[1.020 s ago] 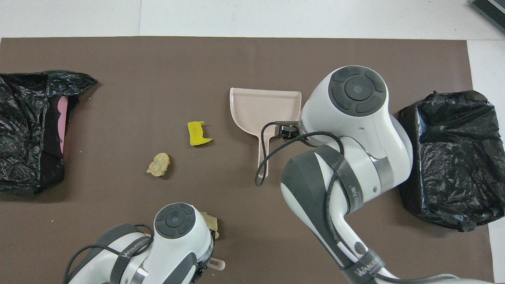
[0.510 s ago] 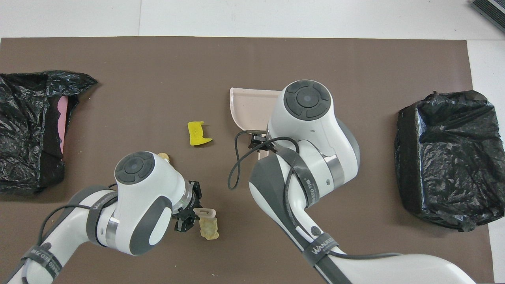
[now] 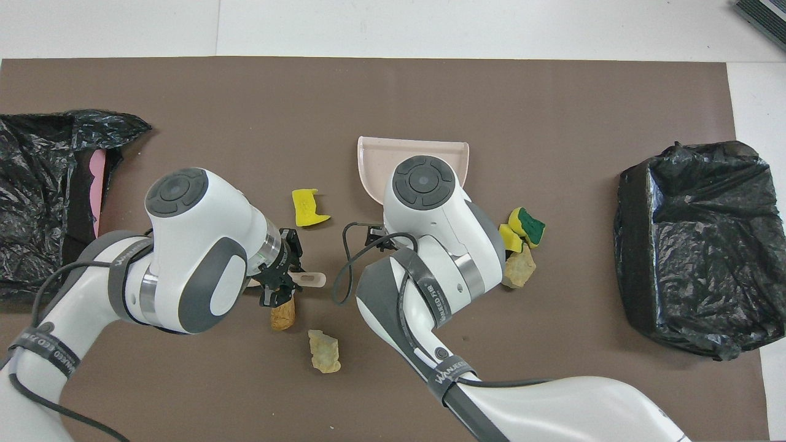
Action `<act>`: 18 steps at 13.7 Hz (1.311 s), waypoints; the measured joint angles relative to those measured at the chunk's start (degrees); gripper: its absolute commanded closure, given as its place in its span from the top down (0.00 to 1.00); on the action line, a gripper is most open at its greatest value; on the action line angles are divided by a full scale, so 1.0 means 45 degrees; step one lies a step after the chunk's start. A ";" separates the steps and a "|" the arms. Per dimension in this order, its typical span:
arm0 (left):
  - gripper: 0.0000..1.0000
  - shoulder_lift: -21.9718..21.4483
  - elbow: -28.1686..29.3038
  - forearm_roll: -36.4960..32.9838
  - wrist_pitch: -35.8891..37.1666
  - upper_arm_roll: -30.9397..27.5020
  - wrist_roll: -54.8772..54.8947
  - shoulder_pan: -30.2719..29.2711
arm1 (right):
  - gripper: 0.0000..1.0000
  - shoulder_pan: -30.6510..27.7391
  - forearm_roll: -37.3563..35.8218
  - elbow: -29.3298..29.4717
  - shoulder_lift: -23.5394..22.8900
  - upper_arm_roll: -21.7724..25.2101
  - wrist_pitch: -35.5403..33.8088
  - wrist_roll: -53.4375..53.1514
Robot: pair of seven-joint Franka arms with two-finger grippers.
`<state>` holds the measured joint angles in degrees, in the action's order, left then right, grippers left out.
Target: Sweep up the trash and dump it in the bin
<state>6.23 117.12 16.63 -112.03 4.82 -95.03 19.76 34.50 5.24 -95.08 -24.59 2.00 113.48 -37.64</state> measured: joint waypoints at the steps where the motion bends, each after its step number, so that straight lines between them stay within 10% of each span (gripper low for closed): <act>1: 0.00 -0.0002 -0.0231 -0.0024 0.0475 -0.0003 0.0112 -0.0111 | 0.95 0.0015 -0.0004 -0.0026 -0.0024 0.0000 0.0010 0.0000; 5: 0.00 -0.0023 -0.0491 -0.0037 0.2699 0.0064 0.0233 -0.0162 | 0.00 0.0021 -0.0011 -0.0046 -0.0026 0.0005 0.0013 0.0000; 13: 0.00 -0.0603 0.0013 0.0313 0.3979 0.0429 -0.0729 0.1528 | 0.00 -0.0354 0.0127 -0.0033 -0.0019 0.0051 0.0560 0.0100; 18: 0.00 -0.1392 0.1333 0.1190 0.2437 0.0478 -0.1895 0.3110 | 0.00 -0.1561 0.0603 0.0012 0.0848 0.0085 -0.0454 0.5385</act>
<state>-0.03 123.12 21.98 -101.07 6.97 -103.56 33.76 27.47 7.95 -95.02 -20.77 2.38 111.44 -13.41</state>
